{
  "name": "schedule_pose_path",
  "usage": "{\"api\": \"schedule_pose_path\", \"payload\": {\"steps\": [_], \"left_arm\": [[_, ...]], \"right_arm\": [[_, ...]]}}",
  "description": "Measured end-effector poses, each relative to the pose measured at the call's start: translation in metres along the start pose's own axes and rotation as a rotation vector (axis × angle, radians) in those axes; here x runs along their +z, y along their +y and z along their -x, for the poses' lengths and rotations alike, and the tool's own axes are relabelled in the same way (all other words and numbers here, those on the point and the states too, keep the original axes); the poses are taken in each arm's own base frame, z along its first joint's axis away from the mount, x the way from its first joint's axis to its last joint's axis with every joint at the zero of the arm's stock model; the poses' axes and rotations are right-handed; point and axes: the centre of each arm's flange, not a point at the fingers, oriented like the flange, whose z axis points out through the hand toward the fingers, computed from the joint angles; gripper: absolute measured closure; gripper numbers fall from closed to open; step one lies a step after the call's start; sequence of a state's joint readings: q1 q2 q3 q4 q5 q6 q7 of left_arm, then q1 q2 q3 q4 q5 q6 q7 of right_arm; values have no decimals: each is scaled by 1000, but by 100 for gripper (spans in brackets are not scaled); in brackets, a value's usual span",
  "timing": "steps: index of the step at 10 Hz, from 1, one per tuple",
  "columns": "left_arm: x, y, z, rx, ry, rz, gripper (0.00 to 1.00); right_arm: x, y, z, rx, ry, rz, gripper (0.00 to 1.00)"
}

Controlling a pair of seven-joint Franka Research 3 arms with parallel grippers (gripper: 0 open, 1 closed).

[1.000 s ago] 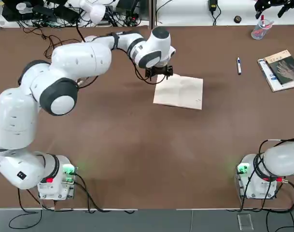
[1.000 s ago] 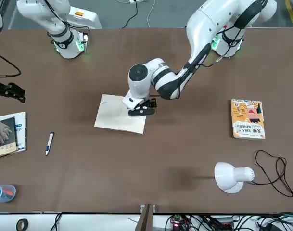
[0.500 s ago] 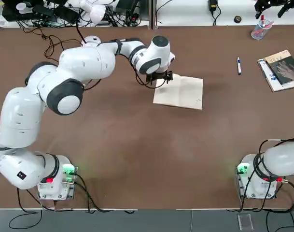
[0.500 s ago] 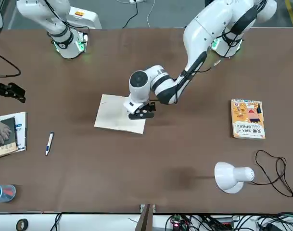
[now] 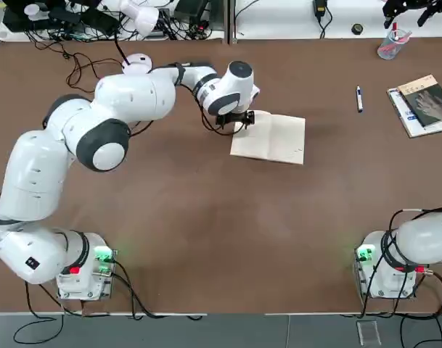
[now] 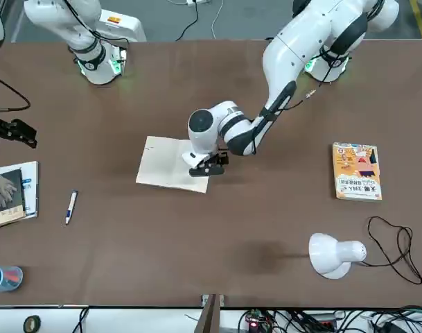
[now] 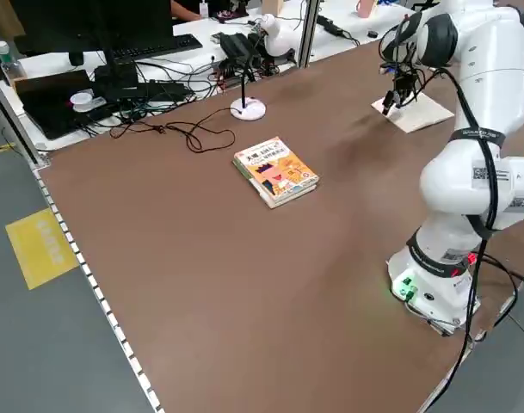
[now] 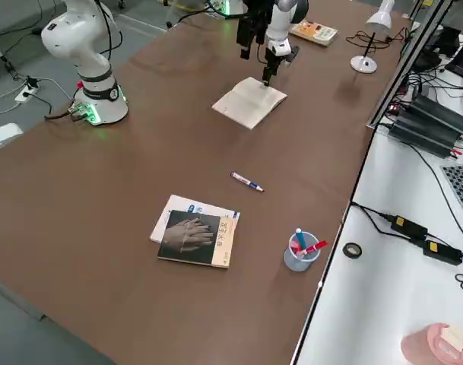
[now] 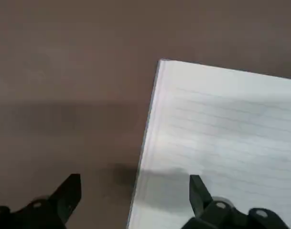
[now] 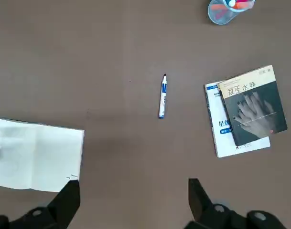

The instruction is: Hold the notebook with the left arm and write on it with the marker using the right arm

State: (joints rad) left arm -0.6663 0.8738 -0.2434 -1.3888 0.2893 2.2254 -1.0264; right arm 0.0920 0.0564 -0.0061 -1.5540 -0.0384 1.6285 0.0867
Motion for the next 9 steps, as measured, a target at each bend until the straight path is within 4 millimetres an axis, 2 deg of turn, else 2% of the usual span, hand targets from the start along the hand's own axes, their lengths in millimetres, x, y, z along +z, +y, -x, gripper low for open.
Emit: {"api": "schedule_pose_path", "payload": {"steps": [6, 9], "left_arm": [[12, 2, -1, 2, 15, 28, 0], [11, 6, 1, 7, 25, 48, 0]], "right_arm": [[0, 0, 0, 0, 0, 0, 0], [0, -1, 0, -1, 0, 0, 0]]}}
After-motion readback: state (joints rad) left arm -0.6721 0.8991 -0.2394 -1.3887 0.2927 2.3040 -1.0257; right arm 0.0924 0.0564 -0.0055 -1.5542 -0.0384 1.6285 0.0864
